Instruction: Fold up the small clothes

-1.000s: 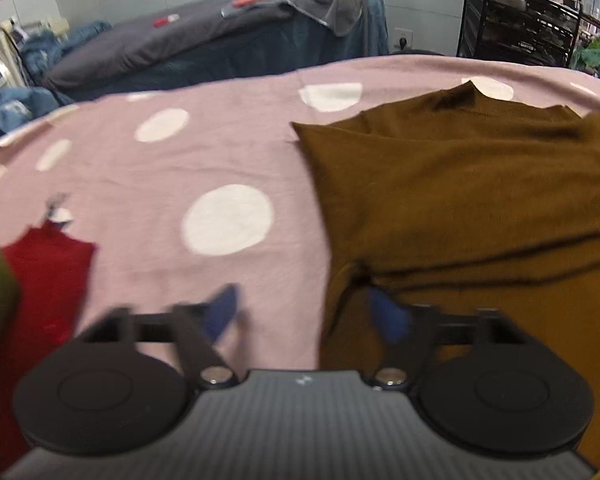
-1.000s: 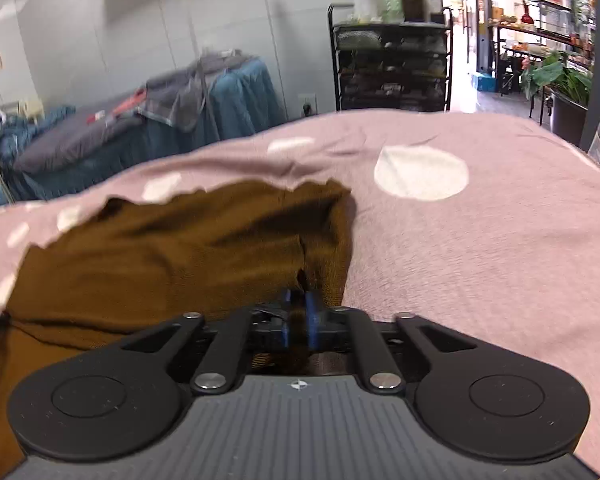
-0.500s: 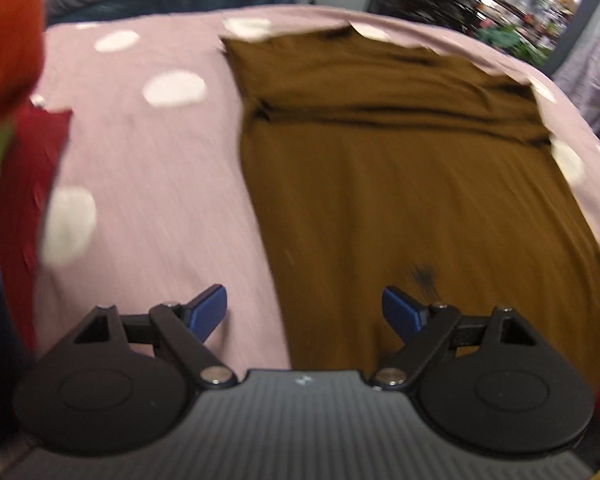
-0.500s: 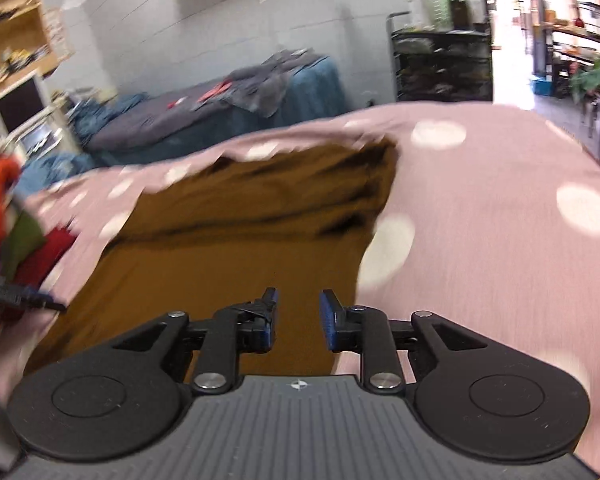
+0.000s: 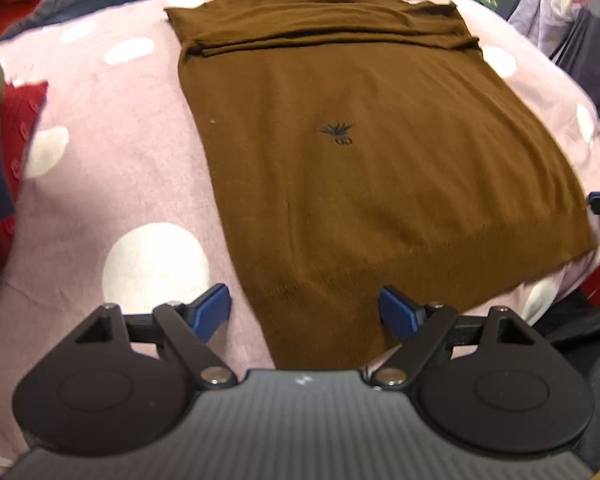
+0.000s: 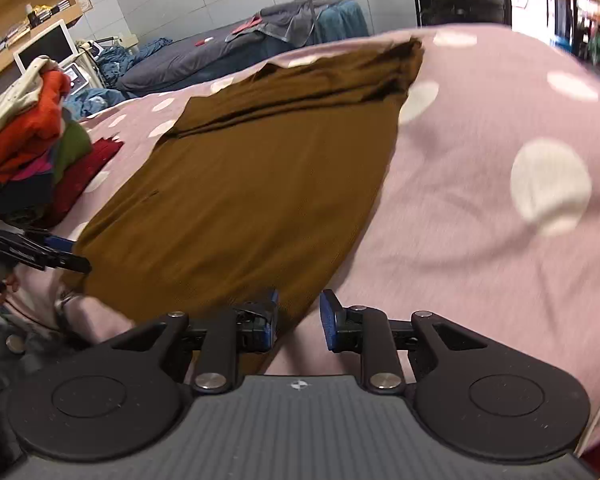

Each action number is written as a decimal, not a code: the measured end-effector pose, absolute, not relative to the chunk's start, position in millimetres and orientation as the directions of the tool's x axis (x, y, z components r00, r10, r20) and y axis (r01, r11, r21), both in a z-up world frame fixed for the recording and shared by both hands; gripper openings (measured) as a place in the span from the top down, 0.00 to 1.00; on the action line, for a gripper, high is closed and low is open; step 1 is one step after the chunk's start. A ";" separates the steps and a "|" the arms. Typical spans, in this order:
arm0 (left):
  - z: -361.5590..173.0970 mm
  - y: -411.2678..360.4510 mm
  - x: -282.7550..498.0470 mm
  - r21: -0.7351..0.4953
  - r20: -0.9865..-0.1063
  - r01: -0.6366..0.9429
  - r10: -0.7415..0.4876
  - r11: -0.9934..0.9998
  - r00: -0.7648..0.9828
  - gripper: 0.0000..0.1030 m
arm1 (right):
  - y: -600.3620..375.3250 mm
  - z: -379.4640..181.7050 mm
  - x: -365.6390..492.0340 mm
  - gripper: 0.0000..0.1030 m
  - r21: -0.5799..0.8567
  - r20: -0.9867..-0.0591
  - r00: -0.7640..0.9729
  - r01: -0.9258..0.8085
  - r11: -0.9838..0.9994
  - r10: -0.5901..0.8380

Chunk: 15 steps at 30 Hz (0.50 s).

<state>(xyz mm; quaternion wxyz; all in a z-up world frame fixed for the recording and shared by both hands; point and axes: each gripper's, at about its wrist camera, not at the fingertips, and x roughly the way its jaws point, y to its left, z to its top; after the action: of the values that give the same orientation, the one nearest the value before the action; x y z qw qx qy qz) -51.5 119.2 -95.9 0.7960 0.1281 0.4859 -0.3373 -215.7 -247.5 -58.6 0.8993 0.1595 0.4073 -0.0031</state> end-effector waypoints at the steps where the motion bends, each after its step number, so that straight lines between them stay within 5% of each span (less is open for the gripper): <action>1: -95.7 117.4 -55.4 -0.105 -0.862 0.664 -0.400 0.741 0.311 0.20 | -244.0 -59.2 -220.2 0.60 0.287 -0.733 0.667 0.128 0.949 0.132; 11: -99.4 106.6 -61.4 -0.108 -0.889 0.633 -0.359 0.766 0.284 0.23 | -229.4 -74.8 -235.3 0.60 0.393 -0.732 0.642 0.126 0.911 0.227; 15: -98.4 99.4 -63.0 -0.093 -0.898 0.647 -0.344 0.757 0.273 0.32 | -223.7 -77.3 -232.8 0.58 0.397 -0.734 0.637 0.123 0.909 0.234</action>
<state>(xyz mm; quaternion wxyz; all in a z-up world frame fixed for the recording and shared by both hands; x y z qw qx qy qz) -63.0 99.4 -98.4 0.7842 0.1475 0.5133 -0.3159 -232.8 -223.7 -77.3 0.8800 0.2104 0.4247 0.0317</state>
